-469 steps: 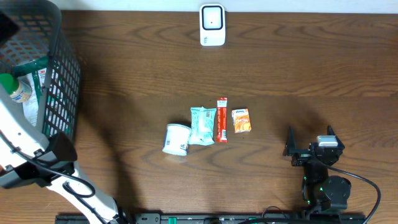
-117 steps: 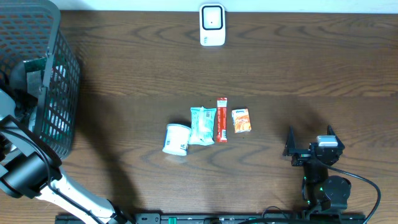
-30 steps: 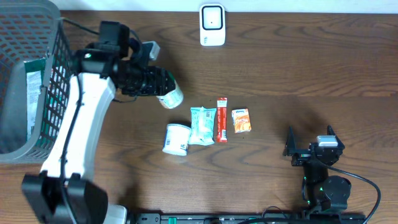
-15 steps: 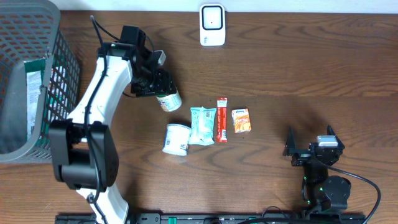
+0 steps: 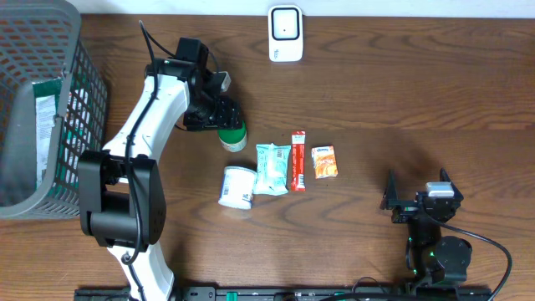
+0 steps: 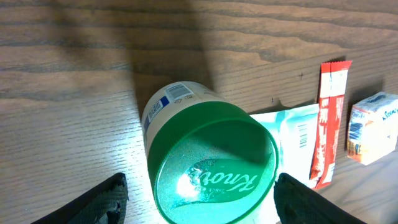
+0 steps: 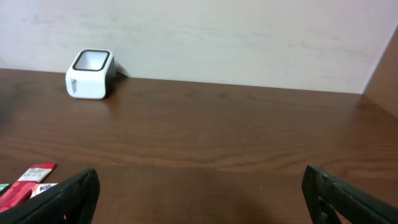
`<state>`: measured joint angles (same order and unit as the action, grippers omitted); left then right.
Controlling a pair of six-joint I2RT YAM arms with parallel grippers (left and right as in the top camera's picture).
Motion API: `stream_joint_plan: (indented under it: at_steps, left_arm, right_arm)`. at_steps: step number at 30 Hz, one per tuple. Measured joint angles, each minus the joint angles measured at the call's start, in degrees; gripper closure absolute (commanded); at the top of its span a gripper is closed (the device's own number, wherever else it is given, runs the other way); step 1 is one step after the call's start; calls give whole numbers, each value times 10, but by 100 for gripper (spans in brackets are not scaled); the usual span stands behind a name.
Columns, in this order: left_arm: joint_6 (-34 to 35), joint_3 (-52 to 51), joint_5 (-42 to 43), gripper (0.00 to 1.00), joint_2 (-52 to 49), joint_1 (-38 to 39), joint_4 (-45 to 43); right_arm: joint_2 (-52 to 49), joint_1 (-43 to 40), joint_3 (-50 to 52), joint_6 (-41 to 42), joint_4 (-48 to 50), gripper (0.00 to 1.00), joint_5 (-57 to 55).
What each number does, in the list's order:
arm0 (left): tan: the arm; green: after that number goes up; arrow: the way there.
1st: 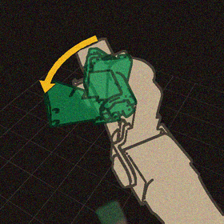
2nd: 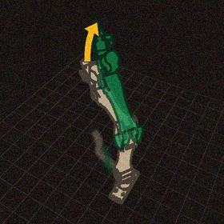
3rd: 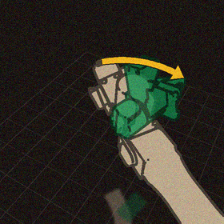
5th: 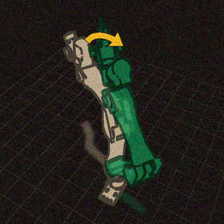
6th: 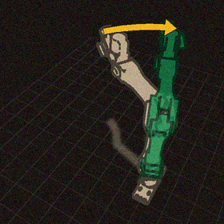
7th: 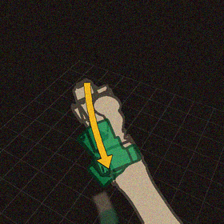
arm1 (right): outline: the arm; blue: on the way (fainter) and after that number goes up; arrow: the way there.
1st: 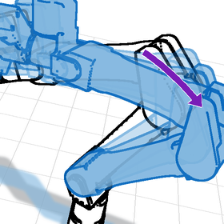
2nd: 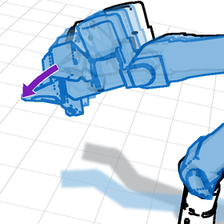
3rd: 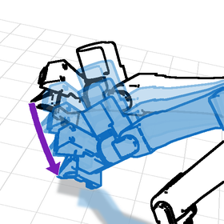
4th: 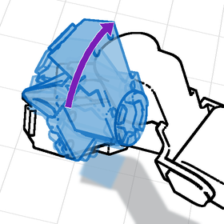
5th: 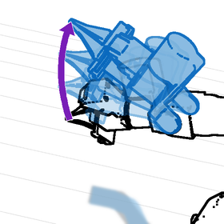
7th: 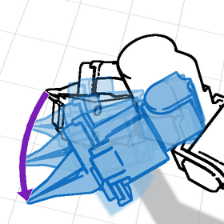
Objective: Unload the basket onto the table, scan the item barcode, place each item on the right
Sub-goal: 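Set the bottle upright behind the clear container and open the left gripper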
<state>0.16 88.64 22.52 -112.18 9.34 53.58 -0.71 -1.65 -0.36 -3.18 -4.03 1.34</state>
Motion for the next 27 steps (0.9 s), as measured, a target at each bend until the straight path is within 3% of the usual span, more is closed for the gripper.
stream_joint_plan:
  at_steps: [16, 21, 27]
  left_arm:
    - [15, 13, -23, 16, 41, 0, 10]
    - [36, 72, -94, 15, 141, -2, 14]
    - [73, 123, -237, 11, 284, -47, -17]
  right_arm:
    - [0, 0, 0, 0, 0, 1, 0]
    - [0, 0, 0, 0, 0, 1, 0]
    - [0, 0, 0, 0, 0, 1, 0]
